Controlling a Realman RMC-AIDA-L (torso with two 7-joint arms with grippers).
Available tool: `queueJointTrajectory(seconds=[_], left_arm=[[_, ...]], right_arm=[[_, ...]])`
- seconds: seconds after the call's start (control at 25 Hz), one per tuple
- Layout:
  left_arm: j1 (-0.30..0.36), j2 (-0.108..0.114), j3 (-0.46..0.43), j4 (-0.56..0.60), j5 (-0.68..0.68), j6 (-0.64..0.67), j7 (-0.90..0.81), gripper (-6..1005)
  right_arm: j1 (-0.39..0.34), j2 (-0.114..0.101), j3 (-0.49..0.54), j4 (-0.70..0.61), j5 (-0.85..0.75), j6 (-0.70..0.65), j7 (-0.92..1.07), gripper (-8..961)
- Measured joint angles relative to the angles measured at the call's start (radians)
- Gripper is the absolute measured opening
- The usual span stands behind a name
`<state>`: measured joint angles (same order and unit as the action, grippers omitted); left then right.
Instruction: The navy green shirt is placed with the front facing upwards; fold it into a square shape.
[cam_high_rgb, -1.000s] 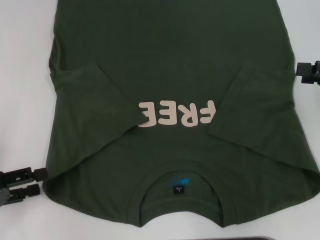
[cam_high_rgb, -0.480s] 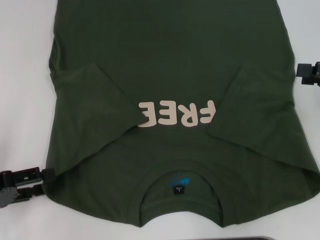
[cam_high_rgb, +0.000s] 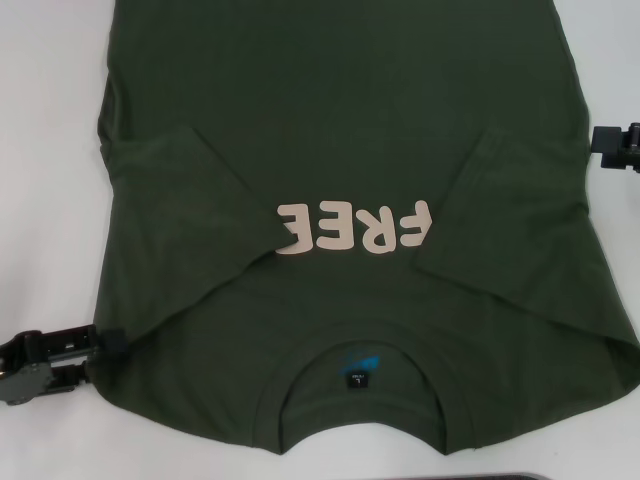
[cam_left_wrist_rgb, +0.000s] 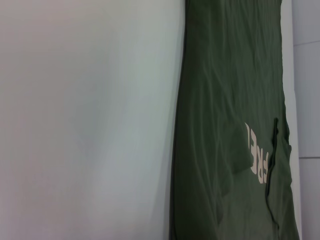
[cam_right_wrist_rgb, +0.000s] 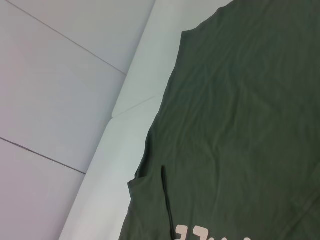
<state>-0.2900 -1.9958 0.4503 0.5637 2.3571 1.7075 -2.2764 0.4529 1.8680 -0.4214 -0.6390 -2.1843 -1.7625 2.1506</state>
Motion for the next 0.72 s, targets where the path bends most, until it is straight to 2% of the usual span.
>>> queueJointTrajectory(seconds=[0.28, 0.6, 0.72], left_arm=[[-0.016, -0.004, 0.021, -0.01, 0.0, -0.022, -0.018, 777], [-0.023, -0.002, 0.023, -0.009, -0.001, -0.065, -0.083, 683], [-0.023, 0.002, 0.022, 0.002, 0.001, -0.069, -0.078, 549]], right_arm=[[0.001, 0.0, 0.003, 0.001, 0.0, 0.0, 0.0, 833], [-0.002, 0.0, 0.004, 0.001, 0.002, 0.0, 0.0, 832], [0.0, 0.0, 0.004, 0.001, 0.003, -0.007, 0.004, 833]])
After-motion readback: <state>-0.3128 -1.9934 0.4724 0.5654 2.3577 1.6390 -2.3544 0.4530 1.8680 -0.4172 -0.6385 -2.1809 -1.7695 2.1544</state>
